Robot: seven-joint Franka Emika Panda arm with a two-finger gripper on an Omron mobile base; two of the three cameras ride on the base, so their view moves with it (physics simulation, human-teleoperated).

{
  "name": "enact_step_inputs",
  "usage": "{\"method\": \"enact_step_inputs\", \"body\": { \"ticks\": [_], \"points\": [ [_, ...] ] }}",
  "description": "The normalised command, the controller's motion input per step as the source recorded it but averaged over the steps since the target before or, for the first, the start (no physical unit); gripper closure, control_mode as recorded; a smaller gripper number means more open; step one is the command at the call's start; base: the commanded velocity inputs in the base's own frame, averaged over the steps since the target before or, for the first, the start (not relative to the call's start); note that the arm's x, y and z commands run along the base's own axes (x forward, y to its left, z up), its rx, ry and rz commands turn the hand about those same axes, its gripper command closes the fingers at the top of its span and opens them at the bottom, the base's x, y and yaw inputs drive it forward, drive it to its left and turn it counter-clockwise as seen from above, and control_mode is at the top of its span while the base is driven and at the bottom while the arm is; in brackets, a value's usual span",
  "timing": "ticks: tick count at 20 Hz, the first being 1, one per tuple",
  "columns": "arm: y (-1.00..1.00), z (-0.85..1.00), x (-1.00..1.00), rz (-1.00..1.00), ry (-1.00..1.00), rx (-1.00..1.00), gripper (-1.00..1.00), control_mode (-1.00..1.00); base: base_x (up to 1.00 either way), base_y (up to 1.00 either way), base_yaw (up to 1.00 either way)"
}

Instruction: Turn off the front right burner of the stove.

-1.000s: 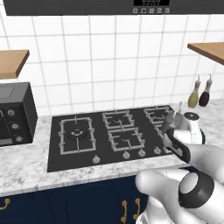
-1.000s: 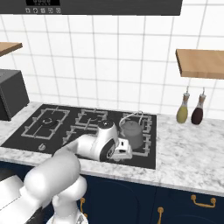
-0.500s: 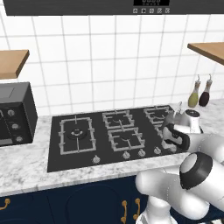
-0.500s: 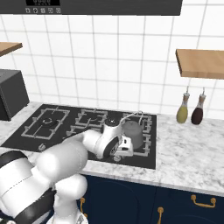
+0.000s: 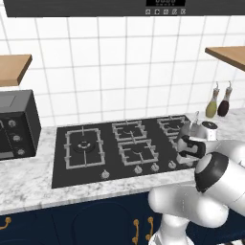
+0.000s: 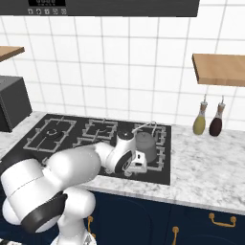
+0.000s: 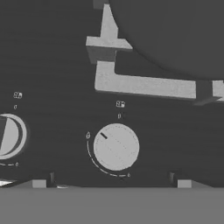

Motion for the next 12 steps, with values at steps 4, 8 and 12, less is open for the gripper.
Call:
{"method": "enact_step_inputs", "body": {
  "ticks": [4, 8, 12],
  "points": [
    [0.0, -0.05, 0.0, 0.0, 0.0, 0.0, -1.0, -1.0, 0.0, 0.0, 0.0],
    [-0.04, -0.01, 0.21, 0.0, 0.0, 0.0, -1.0, -1.0, 0.0, 0.0, 0.0],
    [-0.13, -0.08, 0.12, 0.02, 0.0, 0.0, -1.0, -1.0, 0.0, 0.0, 0.0]
  ]
}}
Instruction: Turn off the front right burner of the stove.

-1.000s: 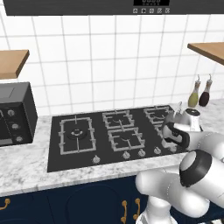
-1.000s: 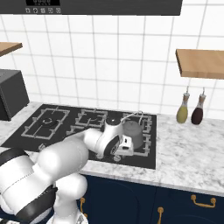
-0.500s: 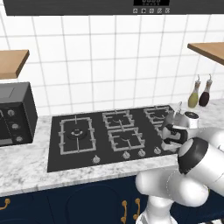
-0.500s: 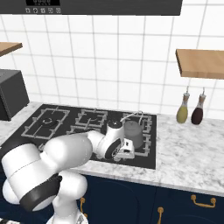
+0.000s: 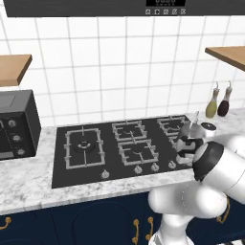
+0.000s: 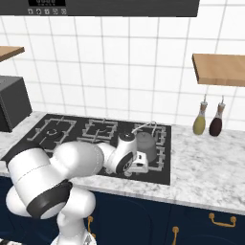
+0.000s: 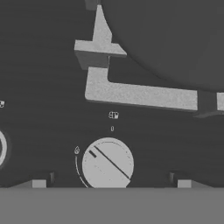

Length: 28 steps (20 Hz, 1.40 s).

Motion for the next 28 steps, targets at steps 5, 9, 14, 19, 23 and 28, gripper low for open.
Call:
{"method": "enact_step_inputs", "body": {
  "ticks": [5, 9, 14, 19, 23, 28],
  "points": [
    [-0.07, -0.03, 0.12, 0.0, 0.0, 0.0, -1.0, -1.0, 0.0, 0.0, 0.0],
    [0.0, 0.0, 0.09, 0.0, 0.0, 0.0, -1.0, -1.0, 0.0, 0.0, 0.0],
    [0.0, -0.03, 0.02, 0.0, 0.0, 0.0, -1.0, -1.0, 0.0, 0.0, 0.0],
    [0.04, -0.04, -0.12, 0.0, 0.0, -0.01, -1.0, -1.0, 0.0, 0.0, 0.0],
    [0.0, 0.0, 0.0, 0.0, 0.0, 0.0, 1.0, -1.0, 0.0, 0.0, 0.0],
    [0.0, 0.0, 0.0, 0.0, 0.0, 0.0, 1.0, -1.0, 0.0, 0.0, 0.0]
  ]
}}
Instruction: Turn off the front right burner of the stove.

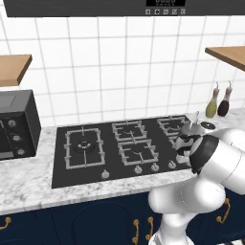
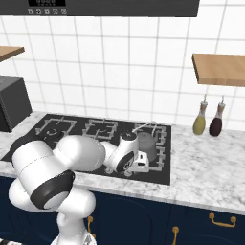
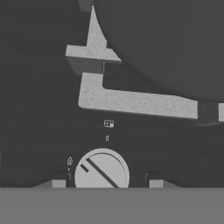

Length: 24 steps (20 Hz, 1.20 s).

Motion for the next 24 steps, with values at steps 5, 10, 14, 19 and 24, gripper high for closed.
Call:
{"method": "enact_step_inputs", "body": {
  "ticks": [5, 10, 14, 19, 24],
  "points": [
    [-0.1, 0.0, 0.0, -0.08, 0.0, 0.01, 1.0, -1.0, 0.0, 0.0, 0.0],
    [-0.25, 0.0, -0.04, -0.2, 0.0, 0.09, 1.0, -1.0, 0.0, 0.0, 0.0],
    [-0.45, 0.0, -0.25, -0.33, 0.0, 0.15, 1.0, -1.0, 0.0, 0.0, 0.0],
    [-0.44, 0.0, -0.18, -0.41, 0.0, 0.14, 1.0, -1.0, 0.0, 0.0, 0.0],
    [-0.54, 0.0, 0.0, -0.51, 0.0, 0.14, 1.0, -1.0, 0.0, 0.0, 0.0]
  ]
}}
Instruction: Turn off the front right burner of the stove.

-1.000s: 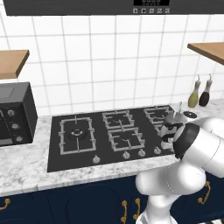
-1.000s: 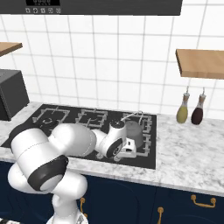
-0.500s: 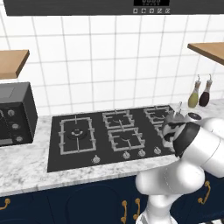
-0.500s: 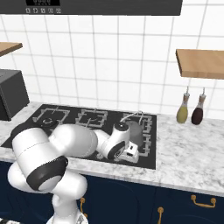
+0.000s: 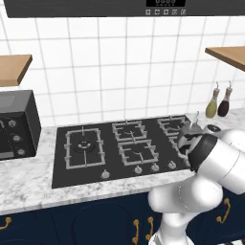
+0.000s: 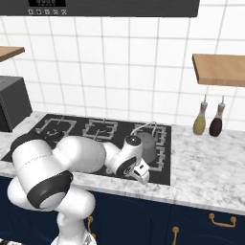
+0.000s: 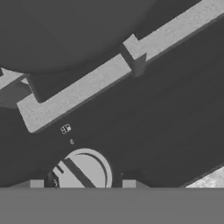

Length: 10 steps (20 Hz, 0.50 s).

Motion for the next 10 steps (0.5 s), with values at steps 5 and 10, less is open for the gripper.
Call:
{"method": "enact_step_inputs", "body": {
  "ticks": [5, 10],
  "points": [
    [-0.63, -0.05, 0.0, -0.53, 0.0, 0.14, 1.0, -1.0, 0.0, 0.0, 0.0],
    [-0.74, -0.09, -0.31, -0.53, 0.0, 0.15, 1.0, -1.0, 0.0, 0.0, 0.0]
  ]
}}
